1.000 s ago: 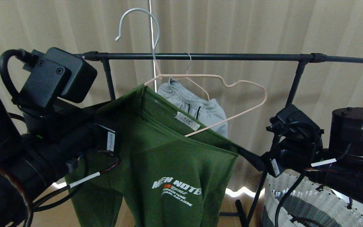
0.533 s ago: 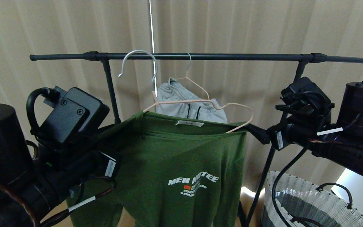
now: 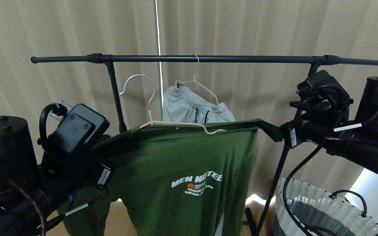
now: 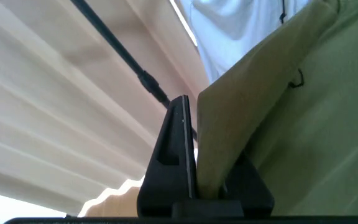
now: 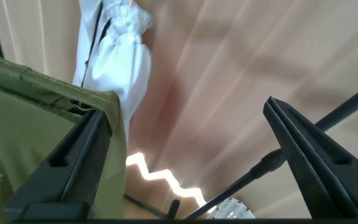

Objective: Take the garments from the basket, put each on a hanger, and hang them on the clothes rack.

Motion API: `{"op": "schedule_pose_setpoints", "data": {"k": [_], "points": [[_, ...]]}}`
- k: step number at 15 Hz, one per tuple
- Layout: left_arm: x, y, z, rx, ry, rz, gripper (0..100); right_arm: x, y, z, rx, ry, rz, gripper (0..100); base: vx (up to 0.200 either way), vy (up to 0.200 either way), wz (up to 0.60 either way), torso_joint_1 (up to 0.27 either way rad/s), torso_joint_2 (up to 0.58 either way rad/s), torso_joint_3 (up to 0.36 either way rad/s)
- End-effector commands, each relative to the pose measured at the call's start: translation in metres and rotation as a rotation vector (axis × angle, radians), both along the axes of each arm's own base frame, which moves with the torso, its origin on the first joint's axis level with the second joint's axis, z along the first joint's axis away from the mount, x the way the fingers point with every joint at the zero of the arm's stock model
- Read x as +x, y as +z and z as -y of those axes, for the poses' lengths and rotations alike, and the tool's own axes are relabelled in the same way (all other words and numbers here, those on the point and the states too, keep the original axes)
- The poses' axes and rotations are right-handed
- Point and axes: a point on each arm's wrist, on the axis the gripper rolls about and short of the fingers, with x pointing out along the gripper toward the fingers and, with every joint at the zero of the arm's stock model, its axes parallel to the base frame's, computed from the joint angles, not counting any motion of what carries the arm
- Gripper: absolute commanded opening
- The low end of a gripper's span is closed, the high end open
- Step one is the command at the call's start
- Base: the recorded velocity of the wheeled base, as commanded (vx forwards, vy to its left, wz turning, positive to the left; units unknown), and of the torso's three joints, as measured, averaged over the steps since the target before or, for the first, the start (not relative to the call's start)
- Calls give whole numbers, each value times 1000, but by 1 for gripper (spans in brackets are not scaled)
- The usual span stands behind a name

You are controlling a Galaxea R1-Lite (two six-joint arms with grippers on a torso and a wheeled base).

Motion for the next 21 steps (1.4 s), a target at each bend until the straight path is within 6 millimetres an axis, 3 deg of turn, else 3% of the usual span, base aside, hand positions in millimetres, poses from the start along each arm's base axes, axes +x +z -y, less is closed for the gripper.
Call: {"op": "schedule_pose_setpoints", "data": {"k": [1,3,4,10,16,21], "points": [[2,-1,1,2,5,-4,0,-1,1,1,1,1,4,100,0,0,0,0,0,0],[6,-1,3,-4,13,-4,0,-11,7,-6,11,45,21,100,0,0,0,0,0,0],[9,1,2,-8,27,1,0,-28,16,-21,29,131,52,100,0,0,0,0,0,0],[32,10,13,-81,66,11,0,-56,10,-55,32,339,25,100,0,0,0,0,0,0],[46,5,13,-154,97,24,0,-59,4,-56,32,406,1,100,0,0,0,0,0,0],[45,6,15,-165,84,41,0,-53,1,-61,35,409,14,100,0,0,0,0,0,0]]}}
